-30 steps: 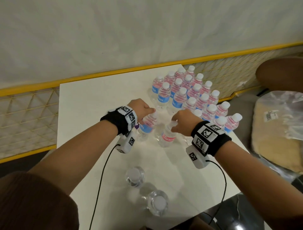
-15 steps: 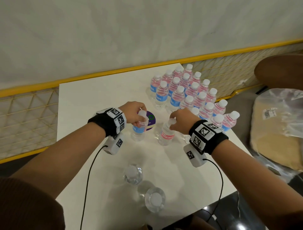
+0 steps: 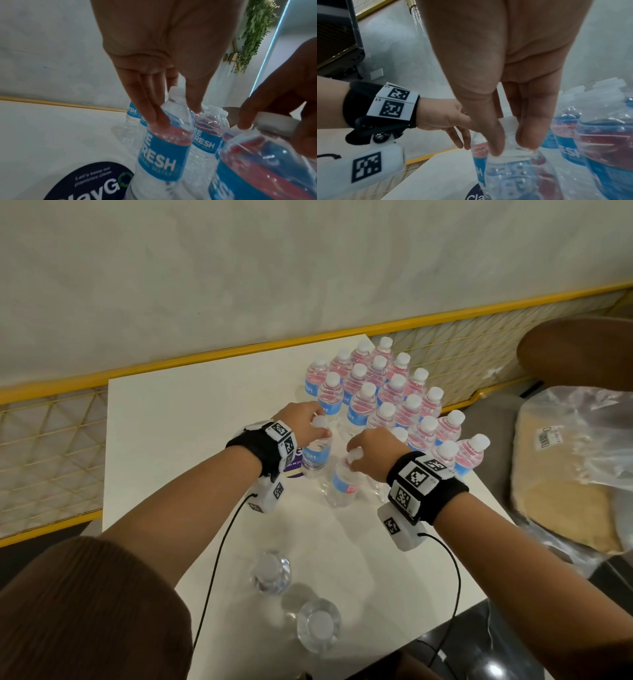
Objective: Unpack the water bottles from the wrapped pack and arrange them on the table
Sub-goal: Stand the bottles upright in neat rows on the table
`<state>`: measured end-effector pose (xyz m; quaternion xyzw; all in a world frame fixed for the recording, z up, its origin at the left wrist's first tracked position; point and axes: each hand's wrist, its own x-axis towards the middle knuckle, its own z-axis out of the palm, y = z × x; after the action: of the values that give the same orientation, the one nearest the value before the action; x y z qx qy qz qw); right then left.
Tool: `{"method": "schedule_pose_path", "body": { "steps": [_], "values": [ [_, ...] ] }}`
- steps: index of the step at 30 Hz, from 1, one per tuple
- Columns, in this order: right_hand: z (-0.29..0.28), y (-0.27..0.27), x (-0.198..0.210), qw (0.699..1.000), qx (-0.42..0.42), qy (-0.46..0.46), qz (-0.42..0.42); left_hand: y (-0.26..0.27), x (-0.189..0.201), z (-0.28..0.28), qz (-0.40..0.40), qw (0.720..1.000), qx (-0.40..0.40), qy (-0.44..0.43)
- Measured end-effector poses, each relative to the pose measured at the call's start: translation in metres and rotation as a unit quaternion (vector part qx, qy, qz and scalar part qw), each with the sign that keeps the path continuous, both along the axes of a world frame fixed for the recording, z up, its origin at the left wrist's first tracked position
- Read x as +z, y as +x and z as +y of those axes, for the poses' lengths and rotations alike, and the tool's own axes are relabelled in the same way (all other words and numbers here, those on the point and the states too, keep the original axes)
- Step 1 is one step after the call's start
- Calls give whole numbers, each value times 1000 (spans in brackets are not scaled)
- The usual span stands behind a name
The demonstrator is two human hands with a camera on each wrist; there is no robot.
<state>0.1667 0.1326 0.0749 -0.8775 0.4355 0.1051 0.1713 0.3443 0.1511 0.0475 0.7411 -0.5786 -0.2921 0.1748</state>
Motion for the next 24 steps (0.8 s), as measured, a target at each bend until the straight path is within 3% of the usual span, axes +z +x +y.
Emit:
{"method": "schedule_pose_path", "body": {
  "steps": [6, 13, 18, 24],
  "values": [
    [-14, 0, -4, 1000, 2, -16, -3, -7, 9, -18, -52, 998, -40, 6],
    [-27, 3, -3, 999, -19, -26, 2, -15, 0, -39, -27, 998, -36, -38],
    [-36, 4, 0, 998, -24, -21, 47, -19, 7, -54, 9, 999, -37, -11],
    [-43, 12, 1, 996, -57, -54, 40, -19, 3, -62, 45, 999, -27, -14]
  ]
}}
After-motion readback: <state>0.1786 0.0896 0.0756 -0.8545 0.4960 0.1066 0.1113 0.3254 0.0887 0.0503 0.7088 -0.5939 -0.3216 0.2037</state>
